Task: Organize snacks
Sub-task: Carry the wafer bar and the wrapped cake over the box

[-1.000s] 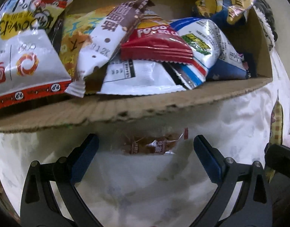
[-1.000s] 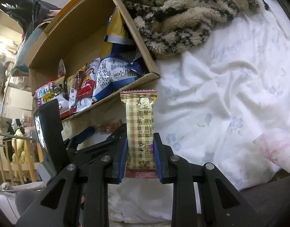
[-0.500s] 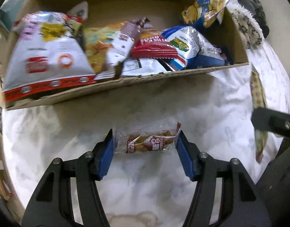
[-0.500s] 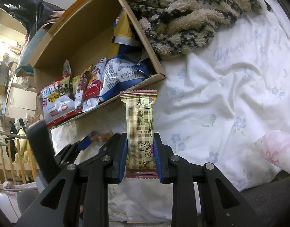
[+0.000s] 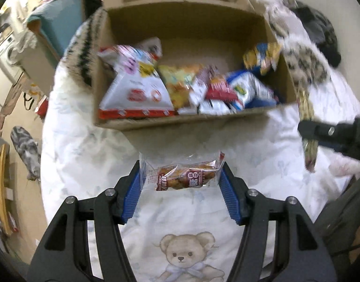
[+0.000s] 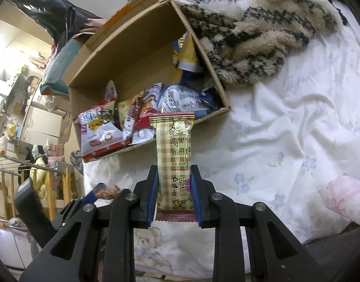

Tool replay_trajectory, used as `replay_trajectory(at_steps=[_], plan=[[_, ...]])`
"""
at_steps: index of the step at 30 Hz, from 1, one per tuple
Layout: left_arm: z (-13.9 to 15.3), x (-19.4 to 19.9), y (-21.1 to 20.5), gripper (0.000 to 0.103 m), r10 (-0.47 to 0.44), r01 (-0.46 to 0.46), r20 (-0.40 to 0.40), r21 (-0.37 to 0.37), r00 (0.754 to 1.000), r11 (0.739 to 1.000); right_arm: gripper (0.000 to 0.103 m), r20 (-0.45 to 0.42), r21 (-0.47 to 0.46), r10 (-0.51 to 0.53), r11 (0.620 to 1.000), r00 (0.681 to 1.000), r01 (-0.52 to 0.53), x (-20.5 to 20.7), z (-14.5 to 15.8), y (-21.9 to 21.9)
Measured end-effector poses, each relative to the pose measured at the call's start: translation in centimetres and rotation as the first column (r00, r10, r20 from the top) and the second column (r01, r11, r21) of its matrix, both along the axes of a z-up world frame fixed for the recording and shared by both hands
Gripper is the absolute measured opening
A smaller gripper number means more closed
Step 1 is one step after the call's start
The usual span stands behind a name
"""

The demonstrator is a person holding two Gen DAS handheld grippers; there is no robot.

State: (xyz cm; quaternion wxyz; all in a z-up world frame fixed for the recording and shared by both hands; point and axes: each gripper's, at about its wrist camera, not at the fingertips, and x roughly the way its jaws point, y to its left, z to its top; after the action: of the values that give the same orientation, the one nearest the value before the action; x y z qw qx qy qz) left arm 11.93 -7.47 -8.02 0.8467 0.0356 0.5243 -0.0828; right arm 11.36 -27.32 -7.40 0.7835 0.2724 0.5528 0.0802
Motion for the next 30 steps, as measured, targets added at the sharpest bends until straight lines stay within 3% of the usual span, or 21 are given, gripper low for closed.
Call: replay_trajectory(at_steps=[8, 15, 19, 24, 30], plan=[[5.1, 2.0, 3.1, 0.059, 0.068, -0.067, 0.1, -0.019, 0.993, 0.998, 0.027, 0.104, -0.031, 0.044, 0.999, 0.994, -0.041, 1.3, 2.2, 1.2], [7.1, 5.3, 3.2, 0.059, 0.071, -0.071, 0.138, -0.003, 0.988, 0.997, 0.027, 0.223, -0.088, 0.098, 0.993, 0.97, -0.08, 3.6, 4.8, 1.7], [7.7, 7.1, 2.8, 0.059, 0.067, -0.068, 0.153, 0.003, 0.986, 0.998, 0.027, 0.243, -0.102, 0.119, 0.99, 0.963, -0.097, 5.2, 5.0, 1.9], [8.0, 9.0, 2.1, 0.059, 0.061, -0.065, 0.159, 0.018, 0.985, 0.998, 0.027, 0.212, 0.023, 0.11, 0.993, 0.971, -0.118, 8.3, 3.6, 1.1], [7.3, 10.7, 1.3, 0.059, 0.06, -0.071, 0.161, 0.06, 0.985, 0.996, 0.027, 0.222, -0.04, 0.14, 0.99, 0.965, -0.134, 10.9, 3.2, 1.6]])
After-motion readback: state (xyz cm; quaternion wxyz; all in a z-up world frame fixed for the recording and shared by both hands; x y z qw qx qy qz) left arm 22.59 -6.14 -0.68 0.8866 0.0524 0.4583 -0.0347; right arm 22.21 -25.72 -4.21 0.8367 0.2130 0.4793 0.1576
